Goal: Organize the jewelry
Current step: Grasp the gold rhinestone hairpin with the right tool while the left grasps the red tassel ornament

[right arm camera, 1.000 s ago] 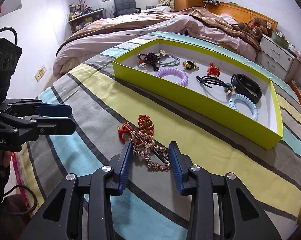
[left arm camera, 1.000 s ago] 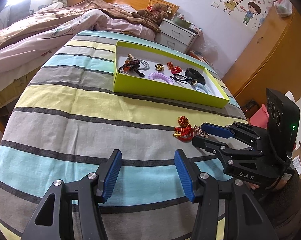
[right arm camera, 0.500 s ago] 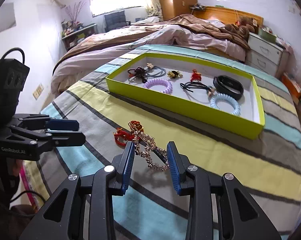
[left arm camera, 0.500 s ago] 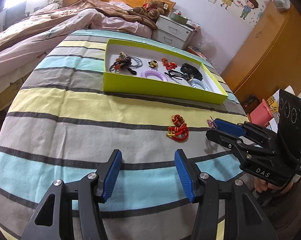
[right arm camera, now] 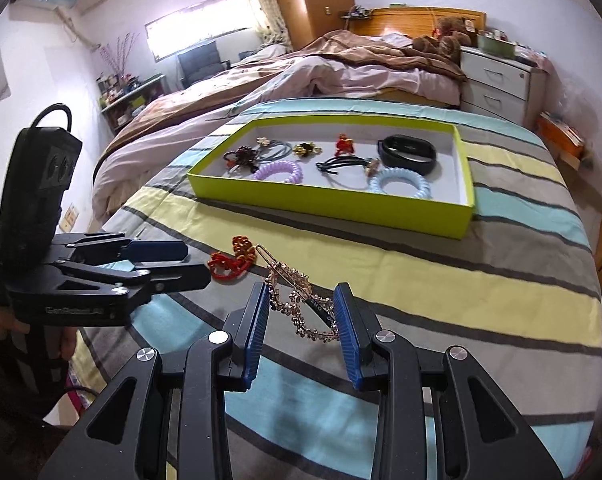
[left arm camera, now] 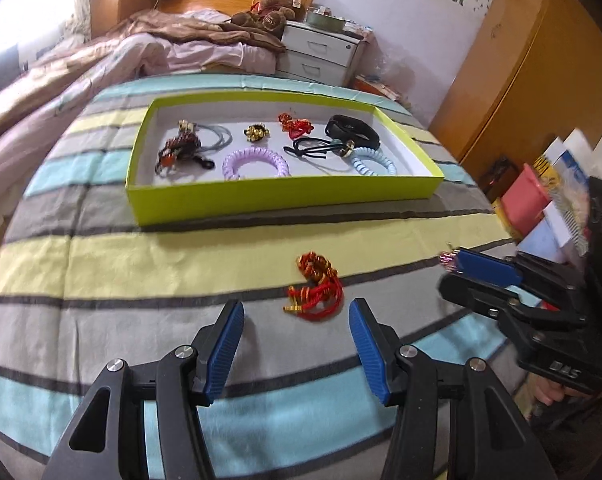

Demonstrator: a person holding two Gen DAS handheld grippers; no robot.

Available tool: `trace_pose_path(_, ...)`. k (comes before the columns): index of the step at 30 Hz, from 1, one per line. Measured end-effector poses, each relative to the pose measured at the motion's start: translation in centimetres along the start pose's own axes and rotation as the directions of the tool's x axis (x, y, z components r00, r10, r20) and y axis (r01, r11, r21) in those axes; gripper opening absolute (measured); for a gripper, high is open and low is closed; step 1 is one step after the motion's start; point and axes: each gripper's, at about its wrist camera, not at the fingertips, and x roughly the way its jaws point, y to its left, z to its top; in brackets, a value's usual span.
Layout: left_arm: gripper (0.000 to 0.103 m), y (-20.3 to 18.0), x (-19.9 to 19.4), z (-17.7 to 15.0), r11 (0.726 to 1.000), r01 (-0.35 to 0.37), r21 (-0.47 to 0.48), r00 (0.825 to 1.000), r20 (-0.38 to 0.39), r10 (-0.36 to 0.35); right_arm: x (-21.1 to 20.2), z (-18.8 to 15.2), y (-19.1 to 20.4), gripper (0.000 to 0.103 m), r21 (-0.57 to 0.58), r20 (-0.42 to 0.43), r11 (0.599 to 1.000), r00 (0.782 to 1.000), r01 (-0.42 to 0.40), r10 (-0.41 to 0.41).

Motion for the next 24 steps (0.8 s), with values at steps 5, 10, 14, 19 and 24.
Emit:
trace_pose_path(5,0.054,-1.3,1.4,0.6,0.998,-0.034,0.048,0.999,-0.018,0.035,-0.6,-0.4,-0.6,0.035,0.023,0.012,1.0,1.0,0.006,-0.006)
trace_pose_path(10,0.054,-2.4,2.3,0.8,0.99,-0.101,0.101,0.995,-0.015,0.103,-1.0,-0.6,-0.8,0.035,0.033,0.023,0.999,1.0,0.008,-0.008)
trace_pose_path(14,0.054,-2.3,2.6,1.0,0.988,-0.128,0.091,0.992,-0.007,0.13,-1.1,-0.6,-0.9,0.035,0.037,0.026,0.999,1.0,0.009,-0.01)
trace_pose_path(19,0.054,-2.9,2.9,1.1,0.981,-0.153,0.117,0.988,-0.007,0.154,-1.2,-0.6,-1.2,0.035,0.046,0.027,0.999,1.0,0.003,-0.004)
trace_pose_path(24,0.053,-3.0,2.9,1.1,0.981,-0.154,0.115,0.988,-0.004,0.156,-1.2,-0.6,-1.3,0.035,0.045,0.034,0.999,0.999,-0.002,0.0)
